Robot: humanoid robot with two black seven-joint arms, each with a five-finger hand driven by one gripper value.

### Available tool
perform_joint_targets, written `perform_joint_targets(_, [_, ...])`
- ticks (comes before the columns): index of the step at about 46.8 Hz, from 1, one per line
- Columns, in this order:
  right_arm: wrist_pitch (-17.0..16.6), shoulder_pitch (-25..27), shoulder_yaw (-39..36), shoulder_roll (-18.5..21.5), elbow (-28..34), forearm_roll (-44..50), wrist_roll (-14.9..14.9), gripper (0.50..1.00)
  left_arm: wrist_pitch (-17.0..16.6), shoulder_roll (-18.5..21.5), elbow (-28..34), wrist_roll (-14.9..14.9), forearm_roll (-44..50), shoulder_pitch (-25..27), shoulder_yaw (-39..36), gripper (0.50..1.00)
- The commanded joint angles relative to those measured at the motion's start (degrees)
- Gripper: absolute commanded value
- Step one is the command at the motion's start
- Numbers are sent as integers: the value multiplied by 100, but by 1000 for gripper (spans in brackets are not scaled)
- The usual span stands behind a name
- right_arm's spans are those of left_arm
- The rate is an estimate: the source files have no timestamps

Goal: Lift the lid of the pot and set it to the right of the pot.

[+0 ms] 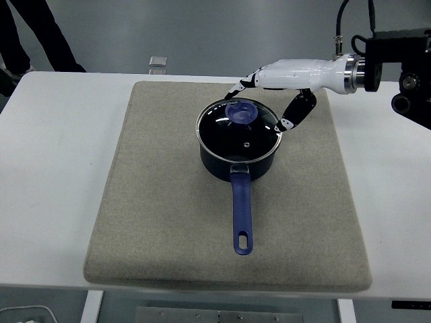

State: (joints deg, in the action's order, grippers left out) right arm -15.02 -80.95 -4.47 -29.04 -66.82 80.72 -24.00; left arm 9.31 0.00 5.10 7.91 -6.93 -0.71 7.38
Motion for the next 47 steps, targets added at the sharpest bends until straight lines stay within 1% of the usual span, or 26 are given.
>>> perform_joint_targets(1, [26,0,-1,30,19,5,0,911,0,0,0,0,-2,1,0,1000])
perform_joint_targets(12, [70,79,-1,152,177,14,0,911,0,0,0,0,-2,1,0,1000])
perform_joint_targets(19, [193,88,-1,284,257,137,0,911,0,0,0,0,7,1,0,1000])
perform_joint_targets(24, [210,132,-1,381,327,181,-17,911,0,0,0,0,-2,1,0,1000])
perform_joint_targets(38, [228,203,-1,469,441,190,-17,911,0,0,0,0,7,1,0,1000])
perform_joint_targets(47, [316,203,-1,539,538,233,-79,911,0,0,0,0,7,1,0,1000])
